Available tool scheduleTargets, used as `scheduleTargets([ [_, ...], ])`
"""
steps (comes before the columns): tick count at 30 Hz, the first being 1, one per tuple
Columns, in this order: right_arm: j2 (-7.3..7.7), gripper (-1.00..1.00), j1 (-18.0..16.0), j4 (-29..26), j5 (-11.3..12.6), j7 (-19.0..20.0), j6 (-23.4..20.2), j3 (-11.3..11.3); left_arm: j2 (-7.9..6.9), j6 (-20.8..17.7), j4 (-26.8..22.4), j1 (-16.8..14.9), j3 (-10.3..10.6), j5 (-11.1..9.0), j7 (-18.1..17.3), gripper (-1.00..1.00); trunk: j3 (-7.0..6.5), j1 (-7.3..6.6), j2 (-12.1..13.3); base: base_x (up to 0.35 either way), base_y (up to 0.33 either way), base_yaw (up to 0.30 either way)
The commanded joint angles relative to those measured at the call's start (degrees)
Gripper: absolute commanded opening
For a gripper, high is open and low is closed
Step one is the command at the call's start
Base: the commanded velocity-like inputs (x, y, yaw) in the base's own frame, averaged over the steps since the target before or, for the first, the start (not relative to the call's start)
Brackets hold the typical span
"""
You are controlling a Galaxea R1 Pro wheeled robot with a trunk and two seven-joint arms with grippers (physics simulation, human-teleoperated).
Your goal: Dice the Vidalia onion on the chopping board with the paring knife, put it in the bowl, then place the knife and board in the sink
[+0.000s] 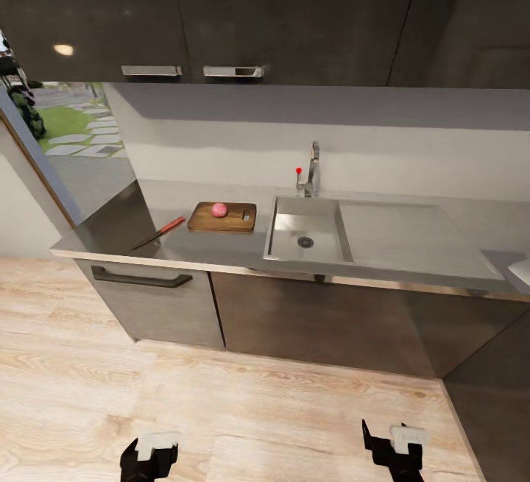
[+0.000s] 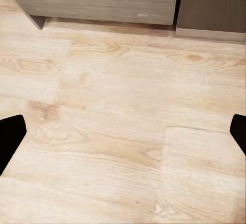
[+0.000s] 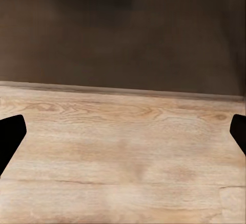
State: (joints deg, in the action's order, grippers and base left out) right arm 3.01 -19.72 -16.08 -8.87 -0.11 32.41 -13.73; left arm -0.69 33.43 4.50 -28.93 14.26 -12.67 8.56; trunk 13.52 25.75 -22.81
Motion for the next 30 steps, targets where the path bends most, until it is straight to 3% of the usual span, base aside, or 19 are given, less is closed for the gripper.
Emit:
scheduleTargets([
  [1, -0.07, 1.0, -0.06, 0.43, -0.61, -0.08, 0.63, -0.39, -0.08, 0.57, 0.19, -0.05, 0.49, -0.32, 0.33, 1.0, 0.08, 0.03, -0.11, 0.0, 0.0, 0.0],
  [10, -1.18, 1.0, -0.06, 3.54, -0.7, -0.24, 3.35, -0.33, -0.95, 0.94, 0.16, 0.03, 0.43, -0.34, 0.7, 1.0, -0.56, 0.03, -0.11, 0.0, 0.0, 0.0],
  [30, -1.27, 1.0, -0.06, 3.77, -0.71, -0.24, 3.97, -0.41, -1.25, 0.22, 0.16, 0.04, 0.46, -0.34, 0.66, 1.0, -2.37, 0.03, -0.11, 0.0, 0.0, 0.0],
])
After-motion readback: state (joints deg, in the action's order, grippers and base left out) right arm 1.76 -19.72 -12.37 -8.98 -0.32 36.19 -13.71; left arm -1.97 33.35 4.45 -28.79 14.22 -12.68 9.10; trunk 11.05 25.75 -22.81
